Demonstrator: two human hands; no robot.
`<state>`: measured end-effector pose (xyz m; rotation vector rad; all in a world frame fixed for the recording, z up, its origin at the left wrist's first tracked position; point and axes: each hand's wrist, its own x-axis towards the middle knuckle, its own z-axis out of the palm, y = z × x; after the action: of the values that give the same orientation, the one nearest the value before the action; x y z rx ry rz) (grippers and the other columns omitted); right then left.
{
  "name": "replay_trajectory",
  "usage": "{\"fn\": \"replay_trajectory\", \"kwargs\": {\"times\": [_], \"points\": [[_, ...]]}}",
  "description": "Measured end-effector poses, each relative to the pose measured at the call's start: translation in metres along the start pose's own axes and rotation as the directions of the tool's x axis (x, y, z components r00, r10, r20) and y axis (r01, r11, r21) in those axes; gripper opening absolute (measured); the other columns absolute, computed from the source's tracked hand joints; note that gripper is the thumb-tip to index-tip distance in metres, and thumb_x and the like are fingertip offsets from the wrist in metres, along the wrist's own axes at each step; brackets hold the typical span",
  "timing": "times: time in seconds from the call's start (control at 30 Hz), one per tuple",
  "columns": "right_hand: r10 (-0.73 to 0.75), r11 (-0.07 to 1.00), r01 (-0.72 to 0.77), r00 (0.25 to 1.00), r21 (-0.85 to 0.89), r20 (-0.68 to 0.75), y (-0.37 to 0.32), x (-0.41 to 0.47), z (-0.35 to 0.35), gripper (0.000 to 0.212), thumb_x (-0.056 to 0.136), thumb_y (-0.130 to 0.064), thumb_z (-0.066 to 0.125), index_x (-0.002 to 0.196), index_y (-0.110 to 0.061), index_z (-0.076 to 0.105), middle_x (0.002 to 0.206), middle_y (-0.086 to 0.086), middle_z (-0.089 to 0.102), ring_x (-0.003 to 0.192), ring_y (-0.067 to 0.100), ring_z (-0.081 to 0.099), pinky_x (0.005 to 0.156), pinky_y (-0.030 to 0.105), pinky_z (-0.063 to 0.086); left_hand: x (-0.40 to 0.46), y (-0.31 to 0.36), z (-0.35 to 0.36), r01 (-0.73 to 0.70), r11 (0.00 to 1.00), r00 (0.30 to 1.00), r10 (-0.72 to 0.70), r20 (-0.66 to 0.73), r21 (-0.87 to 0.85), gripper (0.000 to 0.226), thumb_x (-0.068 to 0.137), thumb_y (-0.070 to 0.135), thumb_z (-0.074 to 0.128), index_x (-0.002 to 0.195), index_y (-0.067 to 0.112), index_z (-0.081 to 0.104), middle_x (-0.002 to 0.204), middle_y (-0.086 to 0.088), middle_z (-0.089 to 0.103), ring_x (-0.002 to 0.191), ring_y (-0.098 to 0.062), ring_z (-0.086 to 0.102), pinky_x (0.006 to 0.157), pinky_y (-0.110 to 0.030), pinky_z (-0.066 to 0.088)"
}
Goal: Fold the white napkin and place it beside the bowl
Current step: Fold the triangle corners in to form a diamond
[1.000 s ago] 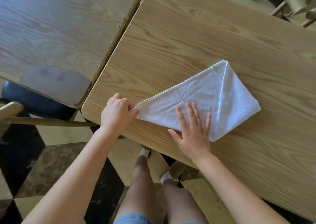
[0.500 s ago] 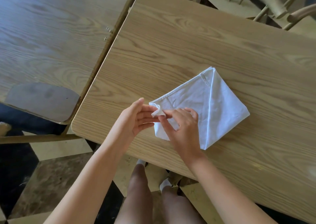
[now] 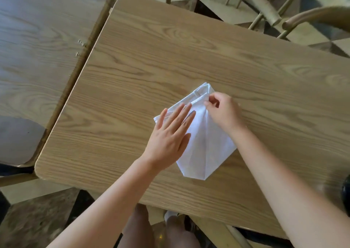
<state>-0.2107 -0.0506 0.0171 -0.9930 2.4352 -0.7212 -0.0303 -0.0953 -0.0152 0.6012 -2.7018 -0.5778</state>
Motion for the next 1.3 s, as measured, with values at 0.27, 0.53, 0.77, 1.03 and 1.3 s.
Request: {"fn": "replay_trajectory", "kwargs": {"times": [0.27, 0.53, 0.77, 1.03, 1.3], "points": [[-0.063, 0.951, 0.054, 0.998, -0.303, -0.021, 0.009, 0.052, -0.003, 0.015, 0.082, -0.030, 0.061, 0.090, -0.019, 0.066, 0.107, 0.004, 0.058, 0.108, 0.025, 0.048, 0.089, 0.035, 0.028, 0.015, 0.009, 0.036, 0.068, 0.989, 0.994, -0.078, 0.073, 0.133, 0.054, 0.097, 0.036, 0.030, 0.146, 0.013, 0.031, 0.154, -0.005, 0.025, 0.143, -0.016, 0.017, 0.114, -0.051, 0.011], [-0.264, 0.918, 0.201, 0.953, -0.341, -0.150, 0.012, 0.055, 0.007, 0.025, 0.072, -0.018, 0.066, 0.097, -0.016, 0.062, 0.105, 0.007, 0.058, 0.104, 0.029, 0.051, 0.082, 0.037, 0.033, 0.015, 0.013, 0.048, 0.155, 0.958, 0.980, -0.181, 0.089, 0.242, 0.058, 0.093, 0.042, 0.032, 0.144, 0.014, 0.035, 0.151, -0.005, 0.032, 0.140, -0.020, 0.027, 0.112, -0.051, 0.013], [-0.483, 0.717, 0.533, 0.844, -0.449, 0.230, 0.041, 0.037, 0.024, 0.054, 0.094, -0.033, 0.024, 0.144, -0.015, 0.027, 0.153, 0.005, 0.025, 0.142, 0.022, 0.020, 0.112, 0.050, 0.017, 0.042, 0.007, 0.040, 0.225, 0.950, 0.970, -0.238, 0.039, 0.217, 0.057, 0.095, 0.037, 0.028, 0.145, 0.011, 0.030, 0.153, -0.005, 0.029, 0.141, -0.019, 0.025, 0.112, -0.049, 0.012], [-0.434, 0.711, 0.513, 0.858, -0.482, 0.273, 0.045, 0.038, 0.028, 0.059, 0.092, -0.033, 0.020, 0.147, -0.015, 0.013, 0.156, 0.001, 0.014, 0.144, 0.018, 0.011, 0.115, 0.043, 0.012, 0.018, 0.011, 0.046, 0.085, 0.967, 0.976, -0.130, 0.176, 0.241, 0.062, 0.092, 0.048, 0.027, 0.145, 0.016, 0.032, 0.153, -0.002, 0.029, 0.142, -0.017, 0.022, 0.113, -0.048, 0.013], [-0.426, 0.709, 0.508, 0.861, -0.489, 0.277, 0.045, 0.037, 0.027, 0.058, 0.093, -0.032, 0.017, 0.148, -0.016, 0.008, 0.157, 0.000, 0.009, 0.144, 0.018, 0.007, 0.116, 0.042, 0.009, -0.062, 0.044, 0.038, -0.226, 0.966, 0.910, 0.163, 0.381, 0.127, 0.064, 0.095, 0.049, 0.026, 0.146, 0.011, 0.028, 0.155, -0.002, 0.023, 0.144, -0.017, 0.016, 0.115, -0.043, 0.016]]}}
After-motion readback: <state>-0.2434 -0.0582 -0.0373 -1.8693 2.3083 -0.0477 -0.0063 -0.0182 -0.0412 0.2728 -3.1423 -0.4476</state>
